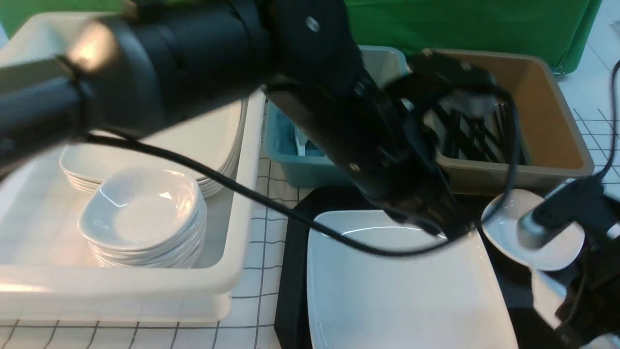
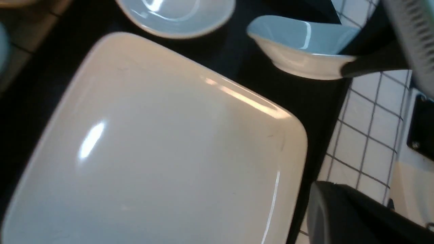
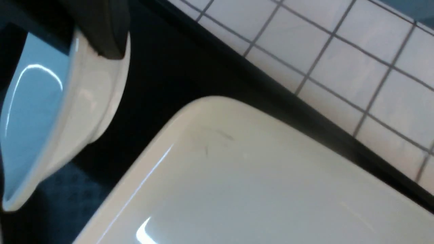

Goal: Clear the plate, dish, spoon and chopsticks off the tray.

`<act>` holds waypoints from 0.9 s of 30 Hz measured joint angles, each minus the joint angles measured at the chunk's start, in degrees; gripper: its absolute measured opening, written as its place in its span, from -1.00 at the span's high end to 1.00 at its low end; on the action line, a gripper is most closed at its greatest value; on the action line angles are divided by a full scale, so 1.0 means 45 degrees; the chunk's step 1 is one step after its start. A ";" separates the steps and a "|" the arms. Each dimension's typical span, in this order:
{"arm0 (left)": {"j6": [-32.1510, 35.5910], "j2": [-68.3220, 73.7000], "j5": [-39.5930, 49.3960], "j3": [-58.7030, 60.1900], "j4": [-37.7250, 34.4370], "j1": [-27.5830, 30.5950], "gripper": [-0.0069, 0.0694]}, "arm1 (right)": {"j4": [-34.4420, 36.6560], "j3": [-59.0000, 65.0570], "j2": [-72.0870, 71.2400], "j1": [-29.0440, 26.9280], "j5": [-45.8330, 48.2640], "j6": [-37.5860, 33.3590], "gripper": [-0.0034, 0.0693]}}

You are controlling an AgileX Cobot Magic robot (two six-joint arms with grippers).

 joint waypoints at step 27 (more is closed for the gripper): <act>-0.1424 -0.7030 0.2070 0.2087 0.0178 1.3144 0.83 | 0.4761 -1.5995 1.0785 0.6541 -0.1329 -0.2830 0.78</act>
